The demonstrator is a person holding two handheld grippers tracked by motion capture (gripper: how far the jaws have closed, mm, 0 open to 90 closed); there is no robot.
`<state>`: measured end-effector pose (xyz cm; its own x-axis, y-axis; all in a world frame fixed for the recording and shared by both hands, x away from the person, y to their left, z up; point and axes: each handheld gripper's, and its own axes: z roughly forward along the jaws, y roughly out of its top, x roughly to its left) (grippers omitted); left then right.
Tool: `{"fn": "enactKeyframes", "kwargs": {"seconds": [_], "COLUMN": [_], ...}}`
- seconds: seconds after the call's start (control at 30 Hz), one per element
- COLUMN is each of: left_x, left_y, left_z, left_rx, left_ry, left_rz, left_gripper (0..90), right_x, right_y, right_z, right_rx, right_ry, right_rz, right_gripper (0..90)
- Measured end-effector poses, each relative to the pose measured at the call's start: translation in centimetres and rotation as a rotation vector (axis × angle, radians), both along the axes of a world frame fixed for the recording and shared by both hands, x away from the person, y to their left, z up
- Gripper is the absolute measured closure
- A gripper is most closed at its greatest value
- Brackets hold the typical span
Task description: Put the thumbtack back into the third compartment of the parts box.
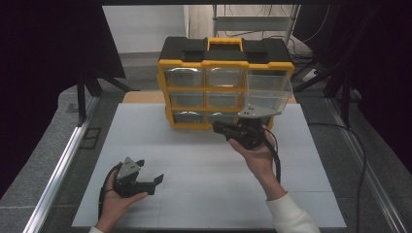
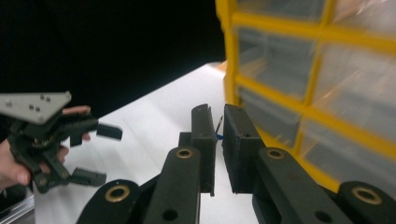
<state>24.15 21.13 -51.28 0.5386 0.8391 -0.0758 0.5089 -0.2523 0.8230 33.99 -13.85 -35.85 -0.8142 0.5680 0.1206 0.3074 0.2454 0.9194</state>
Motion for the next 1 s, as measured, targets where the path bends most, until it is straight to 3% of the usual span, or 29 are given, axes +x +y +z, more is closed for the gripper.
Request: {"fn": "enactKeyframes", "kwargs": {"seconds": [0.2, 0.4, 0.7, 1.0], "left_x": [-0.1, -0.1, 0.0, 0.0], "left_y": [0.1, 0.2, 0.1, 0.2], "left_z": [-0.1, 0.0, -0.1, -0.1], "left_rx": [-0.001, -0.003, 0.000, 0.002], "left_ry": [0.002, 0.002, 0.005, 0.004], "left_rz": [0.001, 0.005, 0.004, 0.003], "left_gripper": [9.8, 9.8, 9.8, 9.8], "right_x": [0.2, 1.3, 3.3, 5.1], "right_y": [-1.3, -2.8, -5.0, -6.5], "right_z": [3.8, 6.2, 8.1, 9.0], "right_rx": [0.007, 0.017, 0.014, 0.007], "right_ry": [-0.049, -0.082, -0.119, -0.119], "right_rz": [-0.043, -0.101, -0.197, -0.270], "right_gripper": [82.7, 82.7, 82.7, 82.7]}}
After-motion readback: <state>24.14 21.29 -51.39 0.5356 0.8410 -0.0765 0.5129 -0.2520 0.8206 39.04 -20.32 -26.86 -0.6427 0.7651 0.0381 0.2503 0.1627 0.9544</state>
